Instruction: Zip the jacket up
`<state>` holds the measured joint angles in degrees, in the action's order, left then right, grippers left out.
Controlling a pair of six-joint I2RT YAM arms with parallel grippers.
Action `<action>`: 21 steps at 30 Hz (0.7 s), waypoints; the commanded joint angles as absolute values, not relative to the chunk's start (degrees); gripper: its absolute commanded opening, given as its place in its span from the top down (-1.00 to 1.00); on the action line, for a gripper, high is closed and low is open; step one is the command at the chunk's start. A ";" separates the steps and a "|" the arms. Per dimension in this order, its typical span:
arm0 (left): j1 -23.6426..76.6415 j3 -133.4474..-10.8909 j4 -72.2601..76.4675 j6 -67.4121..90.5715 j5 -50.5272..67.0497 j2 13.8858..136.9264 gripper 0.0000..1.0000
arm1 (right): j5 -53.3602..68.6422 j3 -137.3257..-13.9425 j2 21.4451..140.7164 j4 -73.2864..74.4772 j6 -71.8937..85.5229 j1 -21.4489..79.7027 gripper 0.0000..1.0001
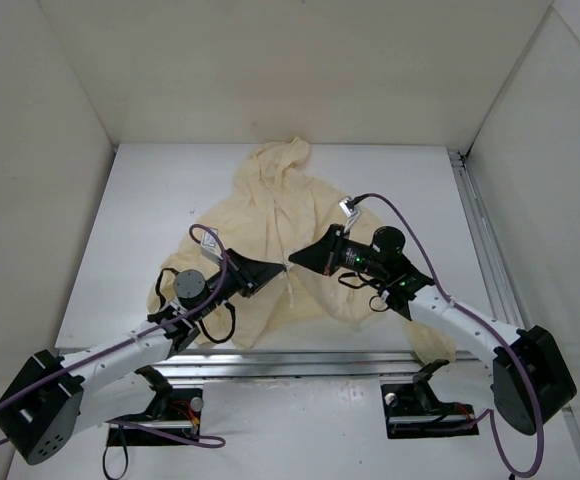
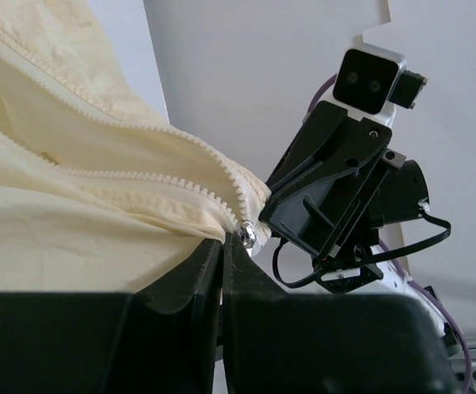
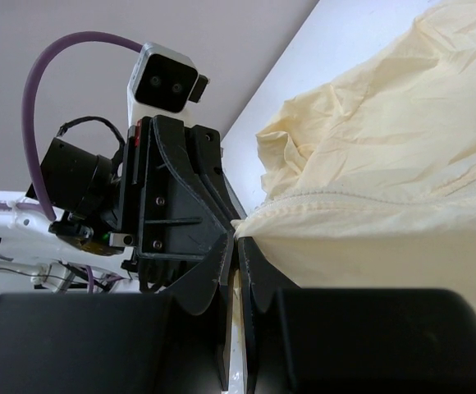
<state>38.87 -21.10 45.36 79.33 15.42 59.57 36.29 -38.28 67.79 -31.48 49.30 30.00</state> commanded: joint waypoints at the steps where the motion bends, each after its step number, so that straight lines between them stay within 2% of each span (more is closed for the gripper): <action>1: 38.67 -23.47 53.52 78.40 19.33 60.29 1.00 | 36.30 -40.51 68.99 -36.91 50.45 30.32 1.00; 8: 38.67 -26.01 51.25 76.30 21.53 60.73 1.00 | 34.72 -41.57 69.53 -34.02 49.13 30.85 1.00; 21: 39.73 -27.86 46.85 74.00 21.10 60.47 1.00 | 29.36 -46.14 68.82 -18.31 40.70 32.96 1.00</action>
